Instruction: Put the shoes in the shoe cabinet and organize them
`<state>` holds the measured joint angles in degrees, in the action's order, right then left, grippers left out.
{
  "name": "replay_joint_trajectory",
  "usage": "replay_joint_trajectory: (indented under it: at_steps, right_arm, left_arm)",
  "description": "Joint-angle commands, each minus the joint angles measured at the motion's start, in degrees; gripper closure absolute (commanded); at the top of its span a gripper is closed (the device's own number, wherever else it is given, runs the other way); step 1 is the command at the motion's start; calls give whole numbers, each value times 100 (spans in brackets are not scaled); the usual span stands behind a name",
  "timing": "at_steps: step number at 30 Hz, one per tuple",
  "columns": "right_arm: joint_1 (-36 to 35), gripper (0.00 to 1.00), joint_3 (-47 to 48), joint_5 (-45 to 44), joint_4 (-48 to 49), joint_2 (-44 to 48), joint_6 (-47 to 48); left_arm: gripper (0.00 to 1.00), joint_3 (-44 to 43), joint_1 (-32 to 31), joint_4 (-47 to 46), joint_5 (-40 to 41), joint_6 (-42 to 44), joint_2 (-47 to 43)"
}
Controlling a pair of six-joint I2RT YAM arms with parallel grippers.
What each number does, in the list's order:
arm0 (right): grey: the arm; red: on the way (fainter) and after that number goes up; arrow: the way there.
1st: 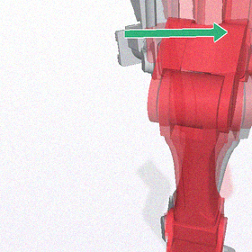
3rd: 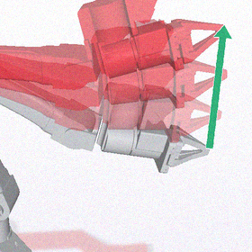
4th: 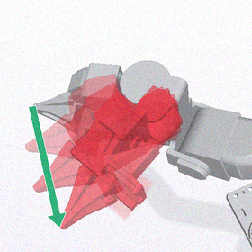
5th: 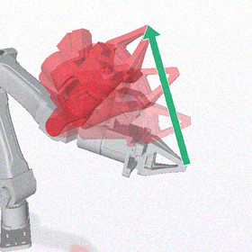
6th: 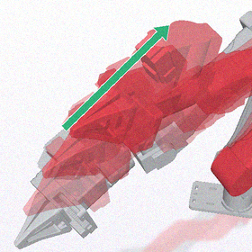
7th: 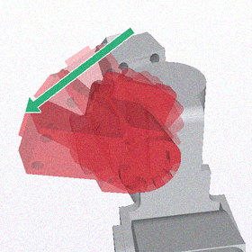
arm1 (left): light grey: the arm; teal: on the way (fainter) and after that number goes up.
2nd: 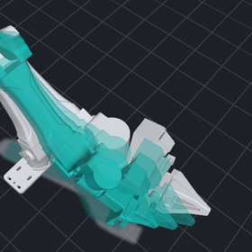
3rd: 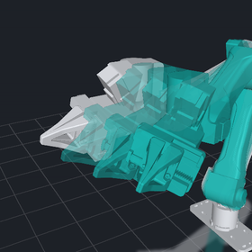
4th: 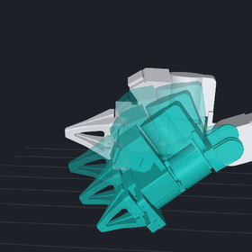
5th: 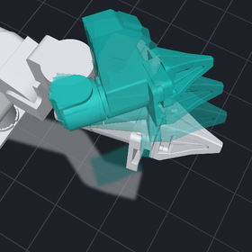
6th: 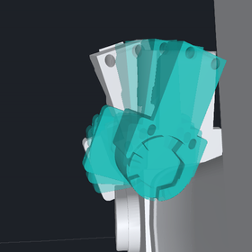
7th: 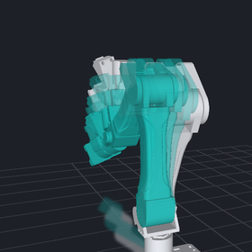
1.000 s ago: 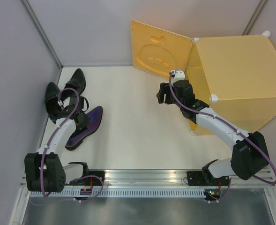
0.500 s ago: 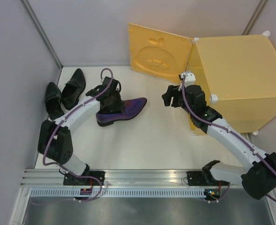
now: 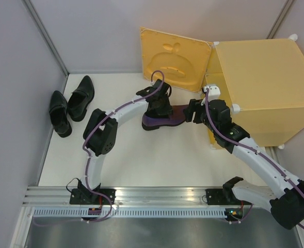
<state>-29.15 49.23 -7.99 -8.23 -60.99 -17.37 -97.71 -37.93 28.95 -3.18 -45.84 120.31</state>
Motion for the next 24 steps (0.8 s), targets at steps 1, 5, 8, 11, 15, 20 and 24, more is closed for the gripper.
replay_joint_trajectory:
  at_steps: [1, 5, 8, 11, 15, 20, 24]
  right_arm:
    - [-12, 27, -28, -159, -73, 131, 14]
    - [-12, 27, -37, -142, -126, 210, 23]
    - [-12, 26, 51, 95, -109, 193, -47]
    - [-38, 26, 209, 350, -152, 79, -100]
    - [-249, 26, 411, 386, -162, -211, -118]
    - [-617, 27, 753, 307, -3, -886, -232]
    - [-969, 27, 1307, 201, -170, -1625, -372]
  left_arm:
    - [78, -670, -100, -513, -235, -337, 36]
    - [28, -381, -100, -513, 61, -48, -366]
    - [7, -12, -65, -522, 292, 145, -928]
    - [3, 313, 92, -487, 581, 356, -1473]
    - [3, 665, 523, -399, 520, 664, -2053]
    - [3, 903, 1207, -188, 380, 1437, -2415]
    - [2, 1227, 1718, -179, 160, 1797, -2740]
